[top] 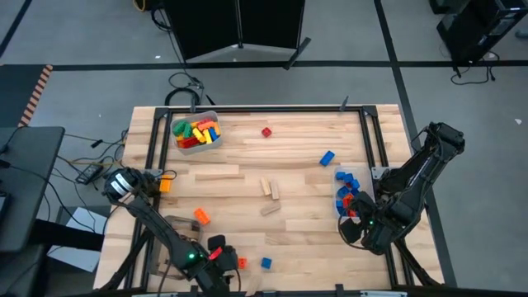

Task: Sort blocks by size
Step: Put the brown block into the black bin

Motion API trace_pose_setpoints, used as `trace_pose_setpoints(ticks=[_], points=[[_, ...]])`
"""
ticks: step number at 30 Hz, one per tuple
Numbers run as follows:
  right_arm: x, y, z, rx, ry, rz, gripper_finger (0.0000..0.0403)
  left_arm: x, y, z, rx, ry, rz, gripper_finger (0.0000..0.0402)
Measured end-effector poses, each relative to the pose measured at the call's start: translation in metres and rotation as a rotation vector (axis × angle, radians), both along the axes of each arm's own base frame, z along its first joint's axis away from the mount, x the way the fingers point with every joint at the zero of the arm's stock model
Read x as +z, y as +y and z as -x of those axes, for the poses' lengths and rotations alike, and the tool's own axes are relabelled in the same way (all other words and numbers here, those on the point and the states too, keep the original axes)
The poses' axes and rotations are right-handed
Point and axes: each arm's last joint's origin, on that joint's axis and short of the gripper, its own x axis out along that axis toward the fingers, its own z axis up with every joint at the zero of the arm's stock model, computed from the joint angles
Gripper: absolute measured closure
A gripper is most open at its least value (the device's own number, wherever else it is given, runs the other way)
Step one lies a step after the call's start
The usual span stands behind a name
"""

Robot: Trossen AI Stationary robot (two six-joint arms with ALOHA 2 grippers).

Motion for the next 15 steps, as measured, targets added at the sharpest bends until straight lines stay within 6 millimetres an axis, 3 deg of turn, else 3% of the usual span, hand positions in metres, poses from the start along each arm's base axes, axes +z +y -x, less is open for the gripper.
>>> trace_pose_setpoints(ticks=[10,15], points=[[0.000,0.000,0.000,0.002,-0.001,0.001,0.0085,-0.013,-0.004,-0.003,-0.009,-0.025,0.071,0.0149],[0.000,0.000,0.000,0.002,0.000,0.002,0.0085,-0.031,-0.006,-0.005,0.002,0.005,0.057,0.0149]])
